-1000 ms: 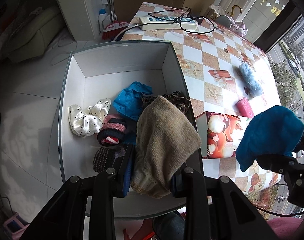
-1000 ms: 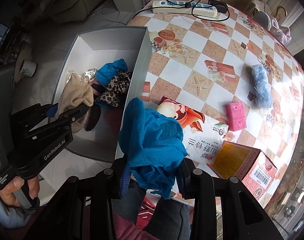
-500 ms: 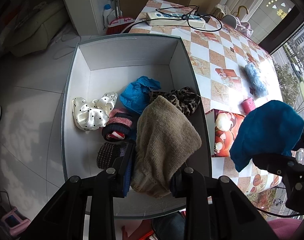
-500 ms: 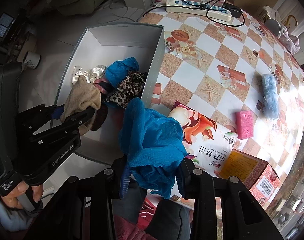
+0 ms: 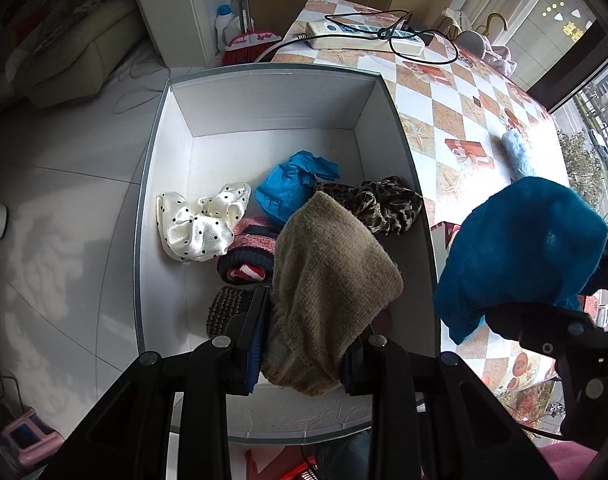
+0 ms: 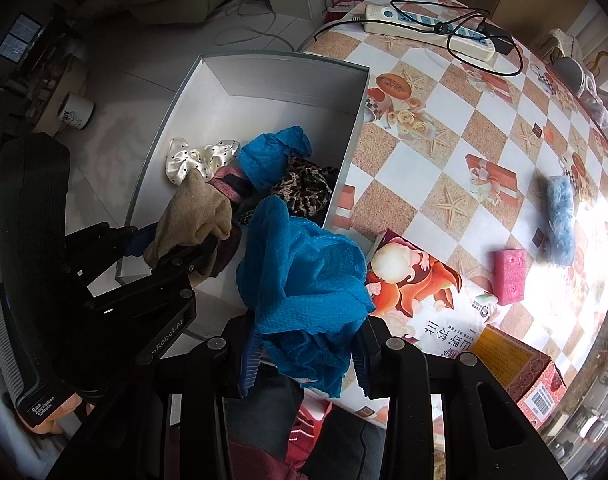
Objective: Organize soft objects
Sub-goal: 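Carry the beige mitten and blue cloth with both tools over the box, then lower the beige mitten and blue cloth into the box with both tools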
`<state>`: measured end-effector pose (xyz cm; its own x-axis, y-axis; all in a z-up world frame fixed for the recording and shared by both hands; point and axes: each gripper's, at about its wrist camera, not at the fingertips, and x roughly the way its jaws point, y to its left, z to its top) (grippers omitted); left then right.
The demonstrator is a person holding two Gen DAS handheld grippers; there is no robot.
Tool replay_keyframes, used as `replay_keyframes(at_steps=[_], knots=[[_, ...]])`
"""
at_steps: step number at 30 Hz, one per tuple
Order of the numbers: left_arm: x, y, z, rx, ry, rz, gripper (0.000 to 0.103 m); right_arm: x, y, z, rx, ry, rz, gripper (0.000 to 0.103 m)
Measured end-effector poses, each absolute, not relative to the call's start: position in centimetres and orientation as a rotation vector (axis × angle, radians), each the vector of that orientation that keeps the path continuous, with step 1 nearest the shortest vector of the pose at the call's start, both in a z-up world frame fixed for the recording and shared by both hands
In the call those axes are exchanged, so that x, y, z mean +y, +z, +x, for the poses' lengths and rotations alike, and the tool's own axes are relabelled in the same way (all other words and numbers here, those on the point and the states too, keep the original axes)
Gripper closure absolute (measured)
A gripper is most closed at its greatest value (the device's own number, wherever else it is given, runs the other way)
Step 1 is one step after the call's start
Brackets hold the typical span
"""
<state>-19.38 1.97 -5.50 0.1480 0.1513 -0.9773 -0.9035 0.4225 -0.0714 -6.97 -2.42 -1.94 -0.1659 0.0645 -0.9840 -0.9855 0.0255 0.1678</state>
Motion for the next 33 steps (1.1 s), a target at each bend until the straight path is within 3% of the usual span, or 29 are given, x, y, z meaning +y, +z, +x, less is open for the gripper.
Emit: replay_keyframes(at_steps=[12,15,17,19,21,25,26,27,29,31,33], knots=[[4.5,-5.5,-20.8,1.156,0.964,-0.822,0.068,1.4,-1.8,-8.4,1.251,1.368,-1.080,0.063],[4.6,-5.5,-20.9,1.156,0.971,-0.821,0.060,2.2,-1.9,-8.5,1.252,1.369,-1.079,0.063],[4.5,-5.5,-20.9,1.156,0.976,-0.819,0.050,2.7,-2.1,-8.7,1.248,1.369,-1.084,0.063],[4.4,-5.4,-20.9,1.154,0.984,-0.814,0.034,3.3,-2.0,-8.8,1.239,1.368,-1.089,0.063],[4.3,-5.3,-20.9,1.148,0.988,-0.819,0.026,3.9,-2.0,-8.9,1.235,1.369,-1.092,0.063],[4.6,-5.7,-21.1,1.141,0.975,-0.874,0.019,4.8,-1.6,-9.0,1.228,1.372,-1.087,0.058],[4.6,-5.7,-21.2,1.136,0.977,-0.884,0.018,4.9,-1.6,-9.0,1.232,1.373,-1.083,0.055],[4.6,-5.7,-21.3,1.128,0.977,-0.897,0.016,5.1,-1.5,-8.9,1.232,1.370,-1.079,0.040],[4.8,-5.7,-21.6,1.102,0.960,-0.940,0.011,5.1,-1.1,-8.7,1.213,1.359,-1.061,0.022],[4.7,-5.6,-21.9,1.093,0.955,-0.957,0.000,5.1,-0.9,-8.5,1.209,1.354,-1.049,0.020],[4.7,-5.5,-22.0,1.084,0.962,-0.951,0.000,5.2,-1.1,-8.3,1.234,1.343,-1.050,0.020]])
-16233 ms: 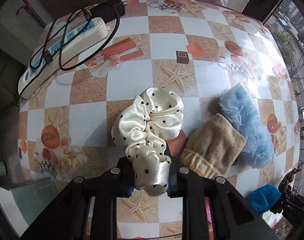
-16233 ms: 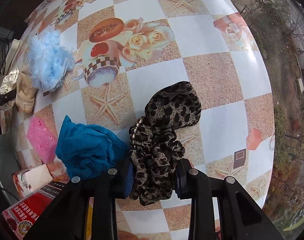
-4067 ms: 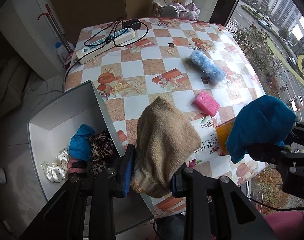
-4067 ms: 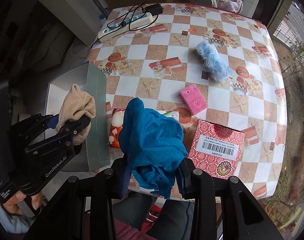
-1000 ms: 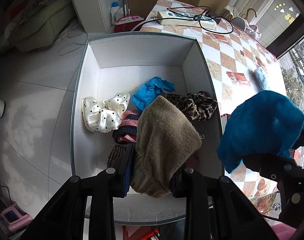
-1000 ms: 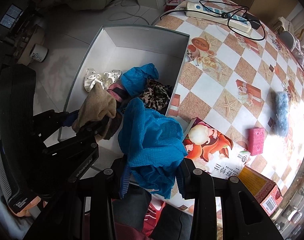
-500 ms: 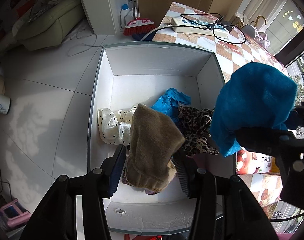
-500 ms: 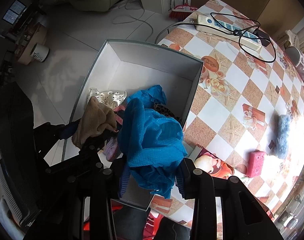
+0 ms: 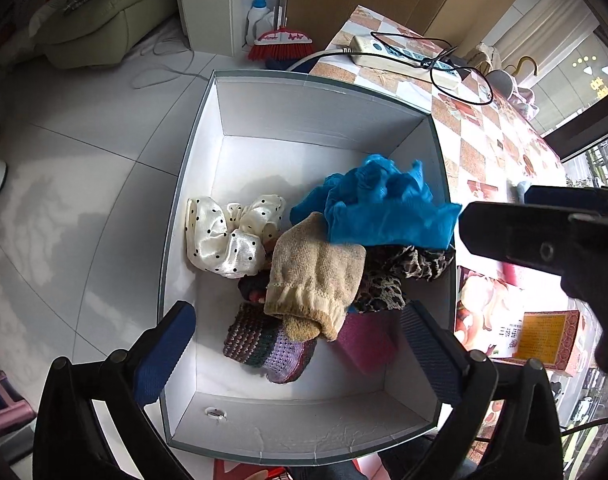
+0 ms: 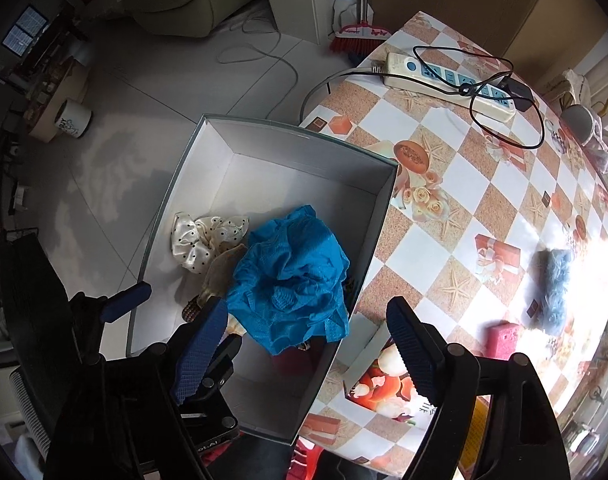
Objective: Organize soft objects
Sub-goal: 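Lower the beige mitten and blue cloth into the box with both tools, then move left tool to pink sponge while right tool approaches fluffy blue plush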
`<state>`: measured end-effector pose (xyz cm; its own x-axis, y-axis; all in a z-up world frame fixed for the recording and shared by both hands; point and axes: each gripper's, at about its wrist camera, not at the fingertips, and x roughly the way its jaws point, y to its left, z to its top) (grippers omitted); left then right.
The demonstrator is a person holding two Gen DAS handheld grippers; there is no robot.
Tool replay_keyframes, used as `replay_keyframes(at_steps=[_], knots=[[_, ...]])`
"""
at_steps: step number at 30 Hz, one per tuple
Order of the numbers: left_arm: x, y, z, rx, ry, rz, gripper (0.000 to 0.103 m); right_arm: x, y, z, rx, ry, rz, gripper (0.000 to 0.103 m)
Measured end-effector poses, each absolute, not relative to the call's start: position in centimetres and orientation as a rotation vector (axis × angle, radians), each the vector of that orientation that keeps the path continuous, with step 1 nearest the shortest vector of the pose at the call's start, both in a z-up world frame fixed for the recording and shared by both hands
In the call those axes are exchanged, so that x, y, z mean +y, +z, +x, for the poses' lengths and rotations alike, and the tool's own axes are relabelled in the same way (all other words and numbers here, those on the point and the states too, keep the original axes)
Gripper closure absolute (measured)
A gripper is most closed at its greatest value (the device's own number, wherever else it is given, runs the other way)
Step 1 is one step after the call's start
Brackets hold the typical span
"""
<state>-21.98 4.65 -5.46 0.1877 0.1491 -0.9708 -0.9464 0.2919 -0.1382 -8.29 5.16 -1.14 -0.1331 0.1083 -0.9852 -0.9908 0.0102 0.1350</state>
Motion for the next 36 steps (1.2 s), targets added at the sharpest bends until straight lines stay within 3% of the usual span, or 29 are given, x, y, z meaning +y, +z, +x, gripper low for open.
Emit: replay_keyframes(at_steps=[12,13,14,15,27,36], knots=[[4.2,-5.4,-22.1,1.091,0.986,-0.940,0.000,4.7,-1.1,-8.0,1.231,1.327,-1.056,0.020],[4.1,-5.3,-22.1,1.092,0.987,-0.939,0.000,4.7,-1.2,-8.1,1.235,1.330,-1.057,0.018],[4.1,-5.2,-22.2,1.084,0.992,-0.943,0.000,4.6,-1.3,-8.1,1.238,1.334,-1.058,0.004],[4.1,-5.1,-22.3,1.085,0.994,-0.948,0.000,4.5,-1.2,-8.0,1.223,1.328,-1.053,0.001],[4.0,-4.0,-19.7,1.125,0.961,-0.871,0.000,3.4,-0.6,-5.4,1.274,1.331,-0.987,0.001],[4.1,-2.5,-12.1,1.160,0.795,-0.816,0.000,0.4,-0.1,4.2,1.376,1.180,-0.827,0.001]])
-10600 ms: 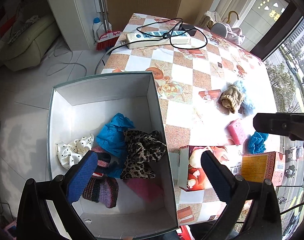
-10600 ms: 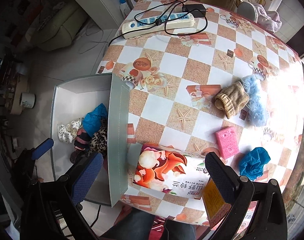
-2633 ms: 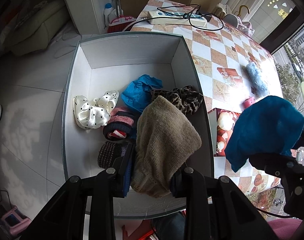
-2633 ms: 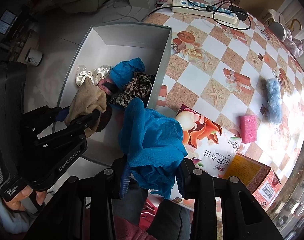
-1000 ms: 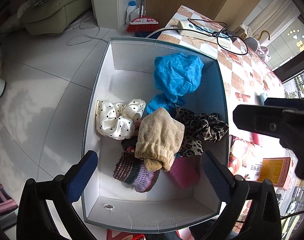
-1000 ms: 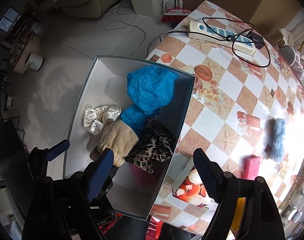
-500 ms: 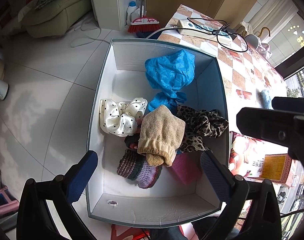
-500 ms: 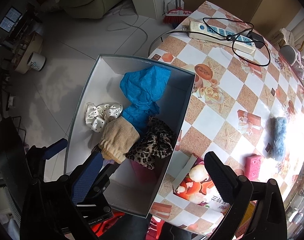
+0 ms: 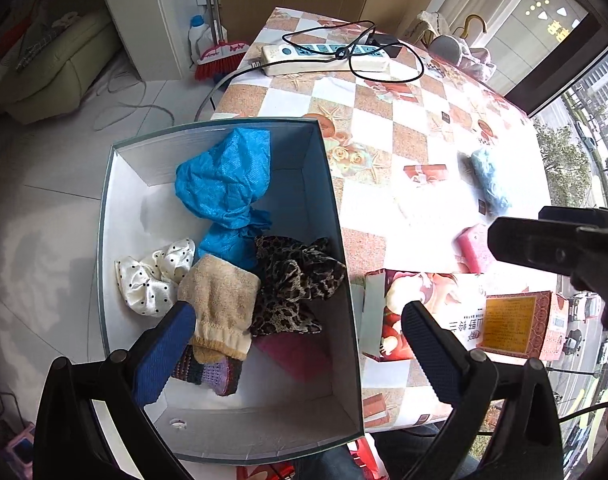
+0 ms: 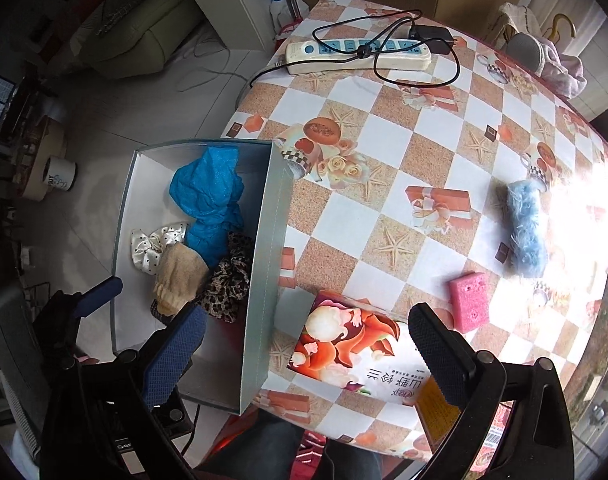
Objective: Organize soft objects
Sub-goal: 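Move left tool to pink sponge while right tool approaches fluffy blue plush, then grasp the pink sponge with left tool while right tool grasps fluffy blue plush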
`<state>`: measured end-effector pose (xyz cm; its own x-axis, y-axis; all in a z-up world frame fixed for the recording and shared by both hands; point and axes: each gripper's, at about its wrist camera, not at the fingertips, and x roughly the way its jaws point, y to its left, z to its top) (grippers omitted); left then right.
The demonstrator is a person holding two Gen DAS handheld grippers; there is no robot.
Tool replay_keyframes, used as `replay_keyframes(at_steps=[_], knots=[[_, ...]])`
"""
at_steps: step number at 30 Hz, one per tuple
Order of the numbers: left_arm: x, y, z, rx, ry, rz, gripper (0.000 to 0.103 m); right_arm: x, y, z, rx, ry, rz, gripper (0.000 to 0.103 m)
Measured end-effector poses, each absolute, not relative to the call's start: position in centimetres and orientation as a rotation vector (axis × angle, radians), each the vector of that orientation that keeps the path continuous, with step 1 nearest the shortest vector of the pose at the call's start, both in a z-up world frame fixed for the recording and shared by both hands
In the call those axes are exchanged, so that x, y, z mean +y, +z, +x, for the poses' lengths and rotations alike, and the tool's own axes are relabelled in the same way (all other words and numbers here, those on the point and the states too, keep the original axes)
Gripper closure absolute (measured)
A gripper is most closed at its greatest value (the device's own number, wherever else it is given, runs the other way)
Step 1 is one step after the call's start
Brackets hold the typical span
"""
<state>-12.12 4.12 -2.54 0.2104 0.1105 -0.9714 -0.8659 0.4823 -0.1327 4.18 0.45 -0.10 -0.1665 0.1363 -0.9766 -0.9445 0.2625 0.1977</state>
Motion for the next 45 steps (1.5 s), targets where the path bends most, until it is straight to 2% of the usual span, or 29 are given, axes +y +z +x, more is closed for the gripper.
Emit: replay_keyframes(at_steps=[8,17,24,34,41,45], knots=[[2.9,-3.6,-1.4,1.250,0.567,-0.787,0.000,-5.6,0.6,14.9,1.508,1.002,-0.592,0.001],[-1.8,-7.8,11.5,1.445,0.229,-0.246,0.000,-13.4,-0.3,24.1,1.571,0.832,-0.394,0.001],[-2.3,-12.4,18.4,1.540,0.021,-0.257,0.000,-18.3,-2.9,28.2,1.643,0.729,-0.309,0.001],[-4.9,-18.8,21.1,1.737,-0.134,-0.241,0.000,-20.6,-7.1,30.5,1.737,0.660,-0.283,0.001],[-4.2,-19.7,20.9,1.701,0.037,-0.156,0.000,-19.5,-8.7,30.5,1.768,0.670,-0.316,0.001],[-1.2,-19.8,20.2,1.663,0.171,-0.184,0.000,-18.5,-9.3,30.2,1.772,0.688,-0.339,0.001]])
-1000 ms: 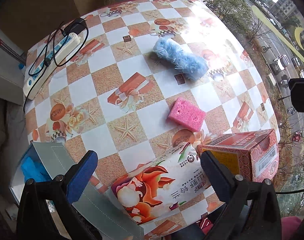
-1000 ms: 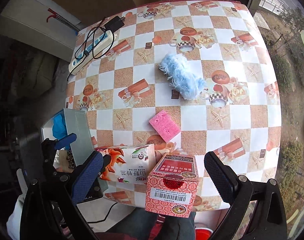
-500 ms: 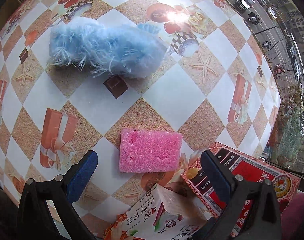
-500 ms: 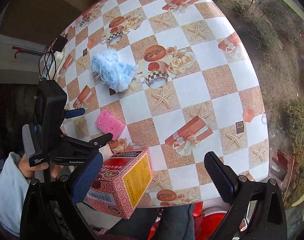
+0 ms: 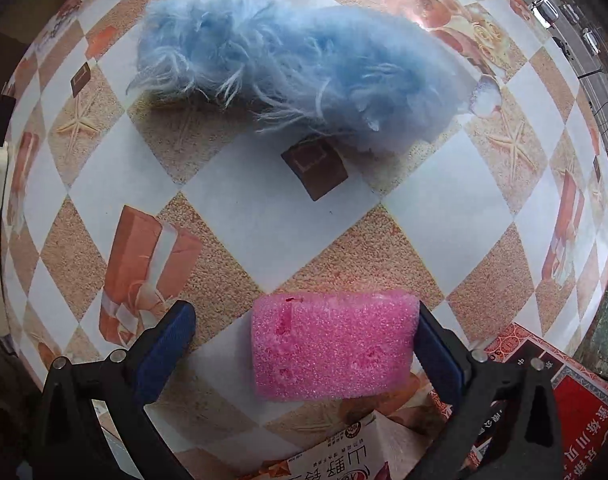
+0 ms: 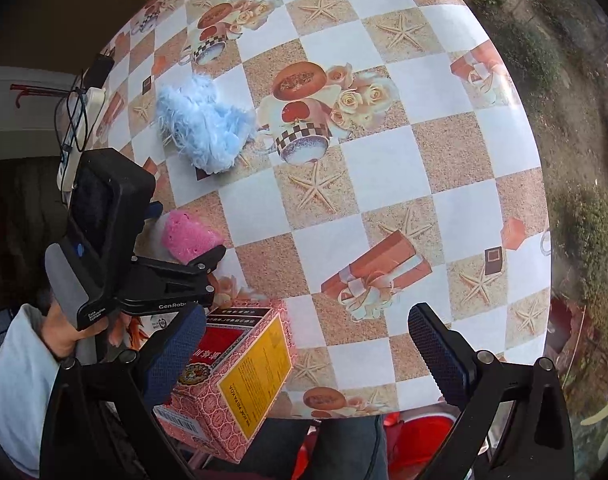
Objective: Organize soft objects
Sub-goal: 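Grasp the pink sponge with left tool while right tool grasps fluffy blue plush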
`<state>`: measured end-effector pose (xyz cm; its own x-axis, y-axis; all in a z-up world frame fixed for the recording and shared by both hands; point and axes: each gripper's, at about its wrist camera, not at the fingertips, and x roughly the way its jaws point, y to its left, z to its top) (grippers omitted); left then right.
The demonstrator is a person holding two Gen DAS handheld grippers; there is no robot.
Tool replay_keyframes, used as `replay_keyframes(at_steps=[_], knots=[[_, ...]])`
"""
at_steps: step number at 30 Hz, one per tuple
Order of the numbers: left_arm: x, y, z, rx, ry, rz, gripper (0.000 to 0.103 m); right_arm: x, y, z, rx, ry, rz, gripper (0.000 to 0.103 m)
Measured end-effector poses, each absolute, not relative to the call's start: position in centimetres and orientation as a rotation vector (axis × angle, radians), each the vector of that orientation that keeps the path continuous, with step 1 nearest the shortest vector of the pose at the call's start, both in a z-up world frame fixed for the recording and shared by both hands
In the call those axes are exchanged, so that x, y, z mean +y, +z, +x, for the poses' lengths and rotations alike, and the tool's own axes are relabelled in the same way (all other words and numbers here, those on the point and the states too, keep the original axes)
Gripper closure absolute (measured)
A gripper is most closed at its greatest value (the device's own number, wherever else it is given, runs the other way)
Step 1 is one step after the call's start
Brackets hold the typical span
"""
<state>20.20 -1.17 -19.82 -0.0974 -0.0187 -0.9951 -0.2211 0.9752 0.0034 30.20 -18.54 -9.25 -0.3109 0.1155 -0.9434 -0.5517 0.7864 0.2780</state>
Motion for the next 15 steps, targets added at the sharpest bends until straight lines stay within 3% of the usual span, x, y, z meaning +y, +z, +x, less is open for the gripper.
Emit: replay_keyframes(at_steps=[7,15], knots=[[5.9,-18.9,16.7,1.590,0.358,-0.403,0.000,-16.9,-9.9,30.2,1.756,0.712,-0.388,0.001],[5.6,-18.9,15.3,1.547,0.409,-0.496,0.000,-10.4,-11.1,30.1,1.613,0.792,-0.553,0.001]])
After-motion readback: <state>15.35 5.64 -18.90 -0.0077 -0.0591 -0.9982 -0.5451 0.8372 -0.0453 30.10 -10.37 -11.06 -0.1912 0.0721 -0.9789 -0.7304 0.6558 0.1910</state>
